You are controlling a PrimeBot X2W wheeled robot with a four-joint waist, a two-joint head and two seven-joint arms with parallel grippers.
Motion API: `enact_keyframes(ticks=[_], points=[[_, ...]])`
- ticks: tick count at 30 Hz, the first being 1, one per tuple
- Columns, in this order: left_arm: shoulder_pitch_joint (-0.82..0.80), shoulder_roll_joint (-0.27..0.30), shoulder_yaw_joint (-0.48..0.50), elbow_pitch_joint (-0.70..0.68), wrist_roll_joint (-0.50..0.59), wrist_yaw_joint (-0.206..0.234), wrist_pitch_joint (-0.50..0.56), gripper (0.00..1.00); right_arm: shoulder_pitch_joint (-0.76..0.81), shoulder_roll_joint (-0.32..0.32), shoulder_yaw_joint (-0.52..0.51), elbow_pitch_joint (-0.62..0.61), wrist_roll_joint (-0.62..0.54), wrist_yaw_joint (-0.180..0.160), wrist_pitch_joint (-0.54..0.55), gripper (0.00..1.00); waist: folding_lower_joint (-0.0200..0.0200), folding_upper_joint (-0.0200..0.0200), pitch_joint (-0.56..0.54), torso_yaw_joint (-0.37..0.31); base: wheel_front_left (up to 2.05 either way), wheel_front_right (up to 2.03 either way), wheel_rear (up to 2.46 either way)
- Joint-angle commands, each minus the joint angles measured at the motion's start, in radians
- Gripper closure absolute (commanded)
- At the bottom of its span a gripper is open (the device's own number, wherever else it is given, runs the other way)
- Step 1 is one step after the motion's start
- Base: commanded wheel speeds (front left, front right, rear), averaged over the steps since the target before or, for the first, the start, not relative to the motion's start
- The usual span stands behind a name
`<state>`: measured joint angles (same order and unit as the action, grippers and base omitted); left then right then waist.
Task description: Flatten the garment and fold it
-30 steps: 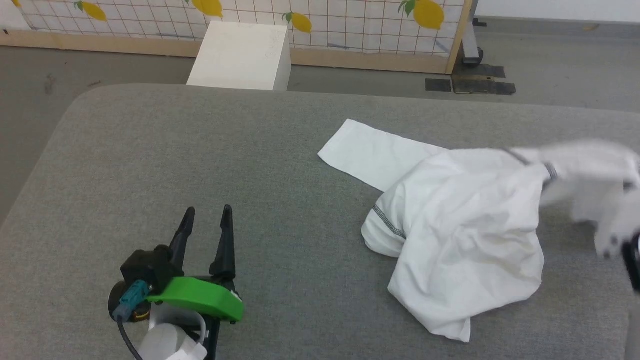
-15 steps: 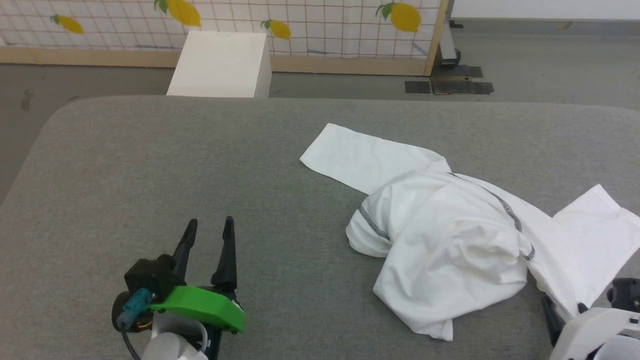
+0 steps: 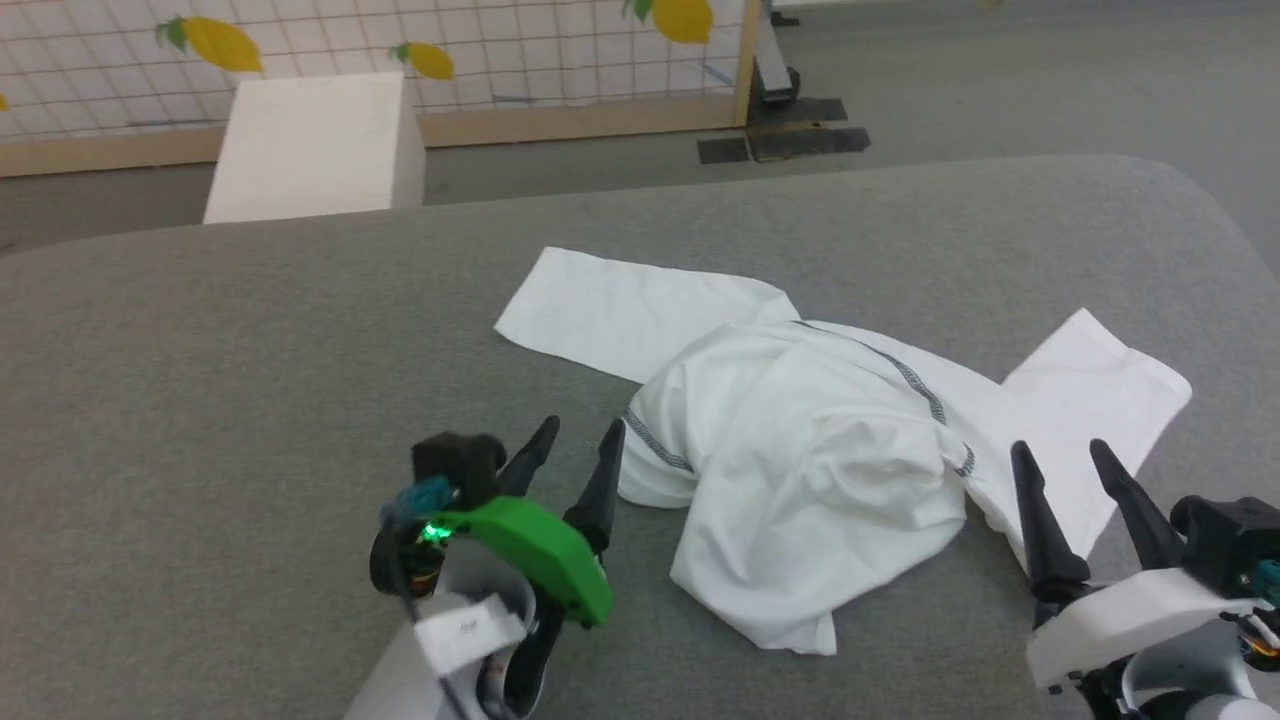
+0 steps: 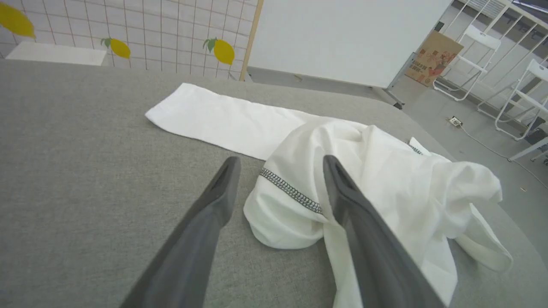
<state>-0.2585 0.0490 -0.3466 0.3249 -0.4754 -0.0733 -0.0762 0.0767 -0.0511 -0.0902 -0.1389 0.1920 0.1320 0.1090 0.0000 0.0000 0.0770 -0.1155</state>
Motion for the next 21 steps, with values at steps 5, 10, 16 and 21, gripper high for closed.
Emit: enact_keyframes(ticks=[5, 10, 16, 21], points=[[-0.104, 0.001, -0.056, 0.12, -0.062, 0.129, 0.192, 0.0, -0.049, 0.001, 0.042, 0.035, -0.007, -0.001, -0.047, 0.0, 0.0, 0.0, 0.074, -0.093, 0.0, 0.0, 0.0], [-0.163, 0.004, -0.084, 0.171, -0.083, 0.196, 0.33, 0.0, -0.07, 0.001, 0.057, 0.062, 0.005, -0.001, -0.074, 0.0, 0.0, 0.0, 0.107, -0.125, 0.0, 0.0, 0.0], [-0.183, 0.019, -0.102, 0.199, -0.075, 0.239, 0.44, 0.03, -0.093, 0.001, 0.075, 0.093, 0.029, -0.001, -0.102, 0.0, 0.0, 0.0, 0.126, -0.134, 0.0, 0.0, 0.0], [-0.175, 0.037, -0.1, 0.158, -0.072, 0.224, 0.401, 1.0, -0.106, 0.001, 0.08, 0.111, 0.037, -0.001, -0.116, 0.0, 0.0, 0.0, 0.121, -0.112, 0.0, 0.0, 0.0]])
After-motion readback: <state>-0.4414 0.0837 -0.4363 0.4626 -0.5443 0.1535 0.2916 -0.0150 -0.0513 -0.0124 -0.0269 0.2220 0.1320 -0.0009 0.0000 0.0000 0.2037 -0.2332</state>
